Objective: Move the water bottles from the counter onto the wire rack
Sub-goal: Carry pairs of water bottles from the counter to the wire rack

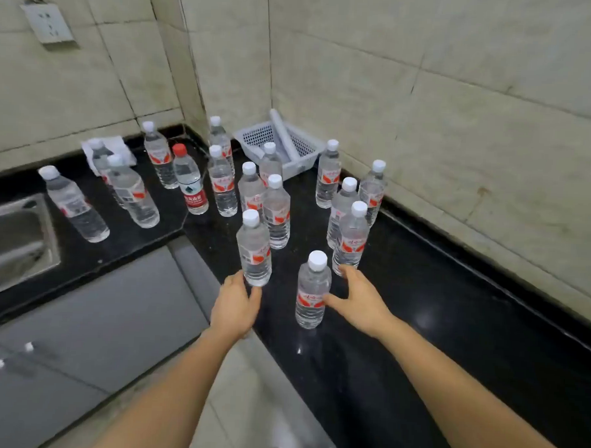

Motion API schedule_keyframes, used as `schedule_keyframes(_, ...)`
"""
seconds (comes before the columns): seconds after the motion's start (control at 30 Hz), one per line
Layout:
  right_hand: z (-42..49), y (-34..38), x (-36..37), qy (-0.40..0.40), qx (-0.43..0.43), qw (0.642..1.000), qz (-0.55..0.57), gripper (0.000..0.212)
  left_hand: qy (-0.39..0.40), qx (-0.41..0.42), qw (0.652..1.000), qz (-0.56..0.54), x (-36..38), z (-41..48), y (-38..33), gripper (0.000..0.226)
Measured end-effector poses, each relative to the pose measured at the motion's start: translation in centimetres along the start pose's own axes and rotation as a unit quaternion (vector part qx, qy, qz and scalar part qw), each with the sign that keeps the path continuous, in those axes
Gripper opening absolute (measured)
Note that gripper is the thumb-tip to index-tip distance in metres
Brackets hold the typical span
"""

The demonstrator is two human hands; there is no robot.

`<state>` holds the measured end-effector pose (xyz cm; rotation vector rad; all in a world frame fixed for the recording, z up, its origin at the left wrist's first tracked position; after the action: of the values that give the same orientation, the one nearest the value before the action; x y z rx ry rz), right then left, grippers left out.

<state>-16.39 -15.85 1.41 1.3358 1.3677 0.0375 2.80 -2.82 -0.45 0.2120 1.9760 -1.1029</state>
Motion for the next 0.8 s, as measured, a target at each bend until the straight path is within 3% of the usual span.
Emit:
schedule_keyframes(0.13,1.5,2.4,-0.9,-0.029,-0.039,0.997,0.064,0.082,-0.065,0.058,0.995,-0.038,-4.4,4.9,-1.2,0.067)
schedule_keyframes(0.2,1.8,3.6,-1.2,-0.044,-0.054,0.997,0.041,0.072,-0.073,0.097,0.993,-0.016,-6.0,7.2,-2.4,0.067)
schedule_keyframes(0.33,1.2,5.4,-1.4,-0.085,-0.089,0.987,-0.107,0.048,-0.031,0.183,0.980,0.066,-7.3,9.4,-3.9,0.048)
schedule_keyframes(0.6,0.6,6.9,-0.7,-0.068,-0.091,0.929,-0.352,0.047,-0.004,0.266,0.944,0.194,-8.4,9.7,-4.5,0.043)
schedule_keyframes(0.67,0.2,7.0,-0.4,-0.076,-0.077,0.936,-0.334,0.043,0.019,0.303,0.928,0.214,-8.1,9.1,-5.3,0.041)
schedule_keyframes(0.8,-1.9,6.1,-0.7,-0.126,-0.044,0.974,-0.181,0.035,0.081,0.386,0.887,0.241,-5.5,6.1,-7.1,0.038)
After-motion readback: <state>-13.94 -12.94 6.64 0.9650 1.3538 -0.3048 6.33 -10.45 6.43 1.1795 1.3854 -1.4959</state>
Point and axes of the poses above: each hand's wrist, its own z-axis towards the middle knuckle, its own x-axis out of the palm, y = z × x, the point moved 4 cm from there along z, towards the middle knuckle, and after that the axes turned 11 degrees about y, right-handed, at the moved point
